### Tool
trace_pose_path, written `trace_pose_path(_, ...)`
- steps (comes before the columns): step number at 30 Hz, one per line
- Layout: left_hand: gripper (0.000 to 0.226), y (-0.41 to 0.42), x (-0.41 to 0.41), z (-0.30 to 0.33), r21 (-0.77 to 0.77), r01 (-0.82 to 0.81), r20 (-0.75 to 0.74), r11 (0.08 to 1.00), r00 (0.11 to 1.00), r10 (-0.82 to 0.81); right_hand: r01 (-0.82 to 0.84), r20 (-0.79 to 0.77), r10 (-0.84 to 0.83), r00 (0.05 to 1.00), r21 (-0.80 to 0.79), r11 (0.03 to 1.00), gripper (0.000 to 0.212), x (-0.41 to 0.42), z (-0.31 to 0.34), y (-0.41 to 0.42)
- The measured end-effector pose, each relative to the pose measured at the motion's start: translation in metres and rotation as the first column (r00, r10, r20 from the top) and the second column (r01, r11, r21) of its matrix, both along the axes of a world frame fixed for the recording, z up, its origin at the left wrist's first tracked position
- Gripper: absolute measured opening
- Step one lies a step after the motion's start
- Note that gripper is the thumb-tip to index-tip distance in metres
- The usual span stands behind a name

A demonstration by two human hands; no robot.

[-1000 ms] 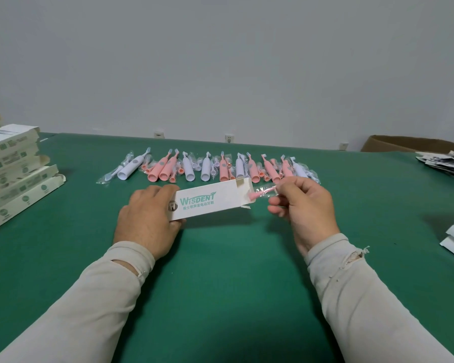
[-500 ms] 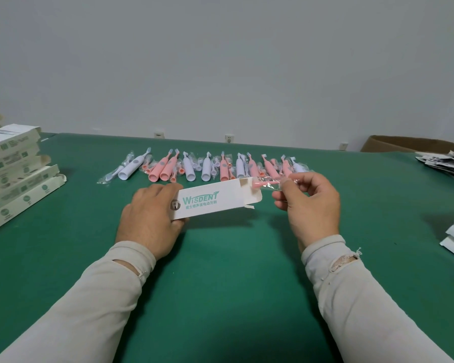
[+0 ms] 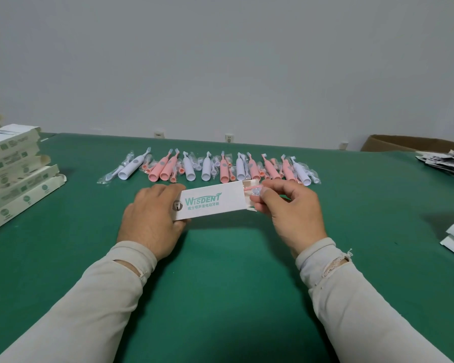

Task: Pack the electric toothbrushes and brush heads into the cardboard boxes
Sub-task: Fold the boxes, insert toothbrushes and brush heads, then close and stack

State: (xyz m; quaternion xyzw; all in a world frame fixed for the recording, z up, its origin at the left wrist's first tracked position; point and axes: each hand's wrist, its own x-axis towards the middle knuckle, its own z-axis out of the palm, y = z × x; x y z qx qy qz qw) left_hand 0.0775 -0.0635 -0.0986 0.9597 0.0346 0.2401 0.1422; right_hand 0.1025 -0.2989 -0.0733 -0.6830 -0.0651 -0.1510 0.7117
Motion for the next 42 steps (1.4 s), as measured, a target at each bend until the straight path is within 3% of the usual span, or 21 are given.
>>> trace_pose_path(4,0.052,-0.001,0.000,0.000,0.013,0.007,0.011,1.000,1.000,-0.007,0.151,0.169,-0.093,0.981,-0.374,0.915,0.017,-0.001,-0.003,0.000)
trace_pose_path(6,0.052,-0.002,0.000,0.000,0.025,0.017,0.006,1.000,1.000,-0.017,0.212,0.229,-0.115,0.967,-0.465,0.859,0.016,-0.003,-0.004,0.001)
trace_pose_path(13,0.054,-0.004,-0.001,-0.001,0.035,0.043,-0.010,0.998,0.999,-0.043,0.244,0.146,-0.201,0.969,-0.410,0.879,0.019,-0.001,-0.006,0.001)
trace_pose_path(17,0.054,-0.007,-0.001,-0.001,0.030,0.061,0.003,0.998,0.998,-0.061,-0.010,-0.009,0.008,1.000,-0.292,0.956,0.019,-0.005,-0.001,0.004)
trace_pose_path(21,0.054,-0.006,-0.001,-0.002,0.021,0.079,-0.007,0.997,0.997,-0.079,-0.354,-0.223,0.301,0.927,-0.258,0.899,0.019,-0.009,0.001,0.003)
trace_pose_path(23,0.055,-0.004,-0.001,-0.002,0.024,0.076,-0.021,0.997,0.997,-0.075,-0.393,-0.235,0.347,0.908,-0.188,0.900,0.018,-0.009,0.004,0.002)
trace_pose_path(26,0.055,-0.004,-0.001,-0.002,0.002,0.064,-0.030,0.998,0.998,-0.064,-0.171,-0.098,0.152,0.983,-0.231,0.958,0.017,-0.004,0.007,-0.006)
trace_pose_path(28,0.054,-0.002,-0.001,-0.002,-0.019,0.051,-0.033,0.999,0.998,-0.052,0.014,0.068,0.010,0.998,-0.335,0.942,0.020,0.001,0.007,-0.017)
trace_pose_path(29,0.054,-0.001,-0.001,-0.002,-0.028,0.044,-0.032,0.999,0.998,-0.045,0.040,0.136,0.018,0.991,-0.413,0.910,0.028,0.002,0.006,-0.022)
trace_pose_path(31,0.054,0.000,-0.001,-0.002,-0.038,0.037,-0.026,0.999,0.999,-0.038,-0.005,0.170,0.135,0.976,-0.604,0.797,0.060,0.001,0.005,-0.026)
trace_pose_path(33,0.053,0.000,-0.001,-0.001,-0.036,0.039,-0.022,0.999,0.999,-0.040,-0.063,0.122,0.220,0.968,-0.729,0.682,0.076,-0.002,0.003,-0.024)
trace_pose_path(37,0.053,-0.001,-0.002,0.000,-0.045,0.047,-0.019,0.998,0.999,-0.048,-0.083,0.101,0.253,0.962,-0.774,0.628,0.074,0.001,-0.004,-0.023)
trace_pose_path(42,0.053,-0.002,-0.003,0.001,-0.066,0.055,-0.031,0.996,0.998,-0.058,-0.010,0.165,0.196,0.967,-0.738,0.675,0.056,0.001,-0.004,-0.021)
